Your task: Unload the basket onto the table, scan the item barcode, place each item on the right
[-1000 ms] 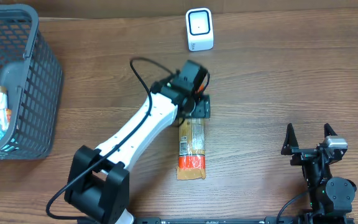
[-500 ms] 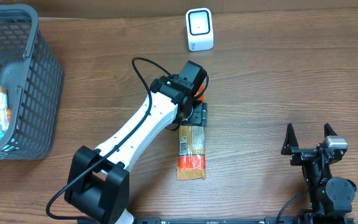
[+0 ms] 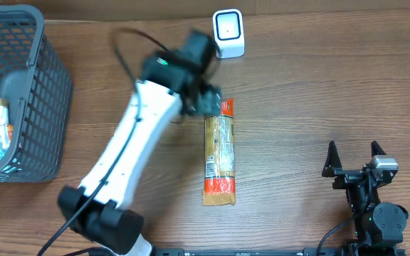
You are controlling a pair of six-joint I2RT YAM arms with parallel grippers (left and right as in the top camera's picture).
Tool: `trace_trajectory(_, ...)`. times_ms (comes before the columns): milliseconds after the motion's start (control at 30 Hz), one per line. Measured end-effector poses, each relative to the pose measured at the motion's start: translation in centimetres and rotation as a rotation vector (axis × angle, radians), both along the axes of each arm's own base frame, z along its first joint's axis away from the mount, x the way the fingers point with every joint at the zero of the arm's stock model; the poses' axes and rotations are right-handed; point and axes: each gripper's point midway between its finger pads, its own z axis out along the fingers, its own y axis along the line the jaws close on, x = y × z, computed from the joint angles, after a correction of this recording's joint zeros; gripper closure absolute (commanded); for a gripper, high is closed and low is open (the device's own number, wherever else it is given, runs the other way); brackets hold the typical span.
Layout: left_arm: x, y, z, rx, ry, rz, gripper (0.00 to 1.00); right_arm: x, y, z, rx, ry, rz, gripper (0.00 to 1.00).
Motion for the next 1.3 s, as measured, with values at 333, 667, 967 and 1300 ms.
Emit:
trace_trajectory(333, 2.4, 17.8, 17.8, 0.196, -0.504, 0.470, 0.00, 0.0, 0.0, 0.0, 0.000, -0.001, 0.000, 0.00)
trace_trajectory(667, -3.9, 34.4, 17.7, 0.366, -0.444, 0.938, 0.00, 0.0, 0.0, 0.0, 0.000, 0.000, 0.000, 0.00)
trace_trajectory(967, -6.7, 42.4, 9.5, 0.299, -0.185, 1.122, 0.00, 0.0, 0.0, 0.0, 0.000, -0.001, 0.000, 0.00)
trace_trajectory(1300, -7.4, 47.4, -1.1, 0.231, 0.106, 1.182, 0.00, 0.0, 0.0, 0.0, 0.000, -0.001, 0.000, 0.00)
